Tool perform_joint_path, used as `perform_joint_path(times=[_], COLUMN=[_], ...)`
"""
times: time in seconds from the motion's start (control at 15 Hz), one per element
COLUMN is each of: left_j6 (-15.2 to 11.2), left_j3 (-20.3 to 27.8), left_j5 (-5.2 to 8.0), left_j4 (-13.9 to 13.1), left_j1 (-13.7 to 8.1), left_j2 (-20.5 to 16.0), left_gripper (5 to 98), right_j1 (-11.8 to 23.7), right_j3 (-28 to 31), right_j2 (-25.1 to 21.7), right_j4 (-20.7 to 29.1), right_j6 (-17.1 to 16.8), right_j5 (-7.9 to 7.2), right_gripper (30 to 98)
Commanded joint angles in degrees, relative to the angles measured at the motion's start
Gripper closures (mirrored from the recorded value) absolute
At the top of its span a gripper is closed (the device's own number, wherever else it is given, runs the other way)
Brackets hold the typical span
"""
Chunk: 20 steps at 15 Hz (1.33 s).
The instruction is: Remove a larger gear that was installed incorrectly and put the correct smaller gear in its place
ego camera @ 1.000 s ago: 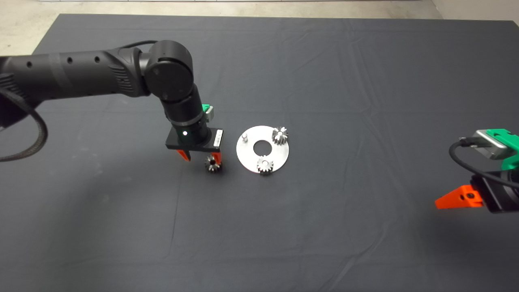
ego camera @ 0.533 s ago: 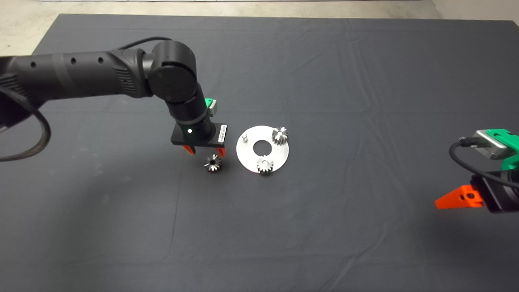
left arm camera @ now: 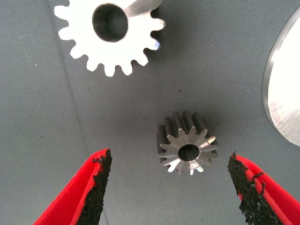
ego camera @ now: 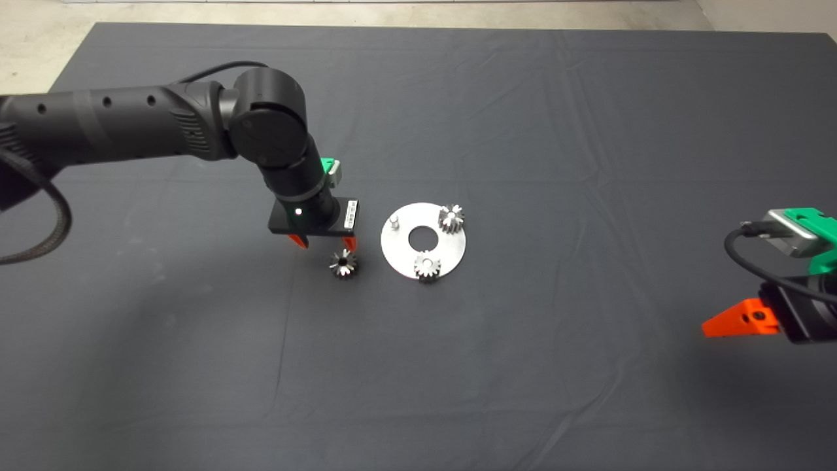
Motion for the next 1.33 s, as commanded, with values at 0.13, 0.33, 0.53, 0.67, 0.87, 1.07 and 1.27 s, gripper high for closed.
perform_joint_path(times=[0.13,0.33,0.53,0.67,0.87,1.07,1.27], left_j6=[-0.2,-0.2,-0.5,-0.6,-0.7,-0.6,-0.5], left_j3=[0.6,0.6,0.2,0.2,-0.1,-0.4,-0.7], left_j5=[-1.58,-1.93,-2.28,-3.15,-4.01,-5.1,-5.18], left_j4=[1.0,1.0,2.3,2.3,2.4,2.7,3.9], left_j1=[1.7,2.8,2.8,2.8,3.2,4.0,5.2], left_j2=[-0.4,-0.3,-0.3,-0.2,-0.1,-0.1,-0.1], left_gripper=[40.4,40.4,40.4,40.4,40.4,40.4,40.4], right_j1=[1.5,1.8,1.8,1.8,2.7,2.8,2.8], right_j3=[0.0,0.0,0.0,0.0,0.0,0.0,0.0], right_j2=[0.3,0.2,0.2,0.1,0.1,0.1,0.1], right_j4=[1.8,1.8,1.8,1.8,1.9,1.9,1.9], right_j6=[-0.2,-0.2,-0.2,-0.2,-0.2,-0.2,-0.2], right_j5=[-7.16,-7.16,-7.16,-7.16,-7.16,-7.16,-7.16], right_gripper=[34.5,34.5,34.5,34.5,34.5,34.5,34.5])
